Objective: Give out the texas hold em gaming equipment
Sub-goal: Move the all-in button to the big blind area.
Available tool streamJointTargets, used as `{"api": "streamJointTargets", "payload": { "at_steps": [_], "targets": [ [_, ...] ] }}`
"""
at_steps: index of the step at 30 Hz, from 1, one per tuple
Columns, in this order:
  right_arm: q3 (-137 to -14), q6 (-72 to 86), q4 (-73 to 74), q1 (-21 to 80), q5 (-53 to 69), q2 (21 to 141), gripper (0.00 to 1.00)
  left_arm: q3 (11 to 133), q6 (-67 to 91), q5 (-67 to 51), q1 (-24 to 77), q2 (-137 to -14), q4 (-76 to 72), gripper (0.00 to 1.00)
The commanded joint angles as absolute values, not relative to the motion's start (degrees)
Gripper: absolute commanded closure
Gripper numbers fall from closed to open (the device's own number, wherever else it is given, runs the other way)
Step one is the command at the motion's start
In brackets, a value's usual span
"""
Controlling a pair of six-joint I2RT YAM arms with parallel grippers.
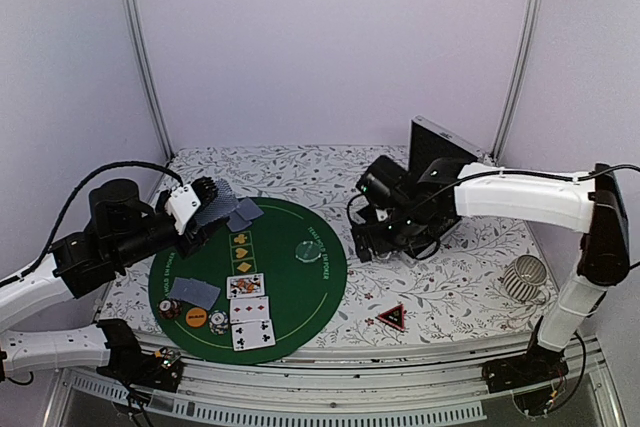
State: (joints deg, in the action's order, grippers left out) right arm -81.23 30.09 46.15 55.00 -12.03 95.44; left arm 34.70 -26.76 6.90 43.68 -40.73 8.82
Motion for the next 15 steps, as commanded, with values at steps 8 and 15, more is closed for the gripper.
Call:
{"api": "streamJointTargets", "payload": {
  "at_steps": [8,15],
  "targets": [
    [-71.4,42.2,53.2,59.1,-6.4,104.8,0.01,34.5,-26.0,6.3,43.4,-40.0,7.9,0.46],
    [-65.3,43.1,45.9,60.8,2.3,103.1,0.01,34.7,-26.1,6.2,43.5,-41.0,8.0,0.46]
  ]
}}
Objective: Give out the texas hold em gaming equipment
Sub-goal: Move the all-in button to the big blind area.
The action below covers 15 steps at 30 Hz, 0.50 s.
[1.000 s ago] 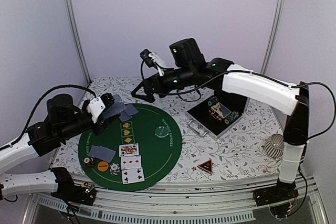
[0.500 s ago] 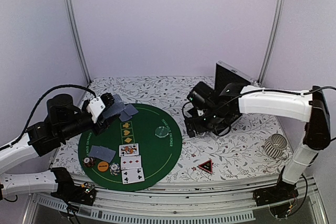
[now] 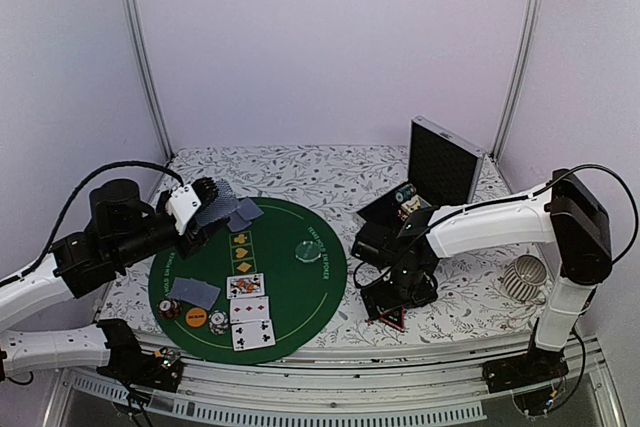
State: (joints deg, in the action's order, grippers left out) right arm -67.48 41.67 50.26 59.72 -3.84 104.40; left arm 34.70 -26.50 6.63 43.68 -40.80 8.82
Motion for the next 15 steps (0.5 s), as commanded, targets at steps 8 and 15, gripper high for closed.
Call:
{"api": "streamJointTargets", "payload": {
  "at_steps": [8,15],
  "targets": [
    [-64.3,42.8,47.4,60.8,1.0,104.2,0.03,34.8,-26.0,5.9,43.5,-41.2,8.0,0.46],
    [-64.9,42.7,49.1,60.8,0.1,104.8,0.18,34.9,-26.1,5.7,43.4,-41.2,8.0,0.46]
  ]
}}
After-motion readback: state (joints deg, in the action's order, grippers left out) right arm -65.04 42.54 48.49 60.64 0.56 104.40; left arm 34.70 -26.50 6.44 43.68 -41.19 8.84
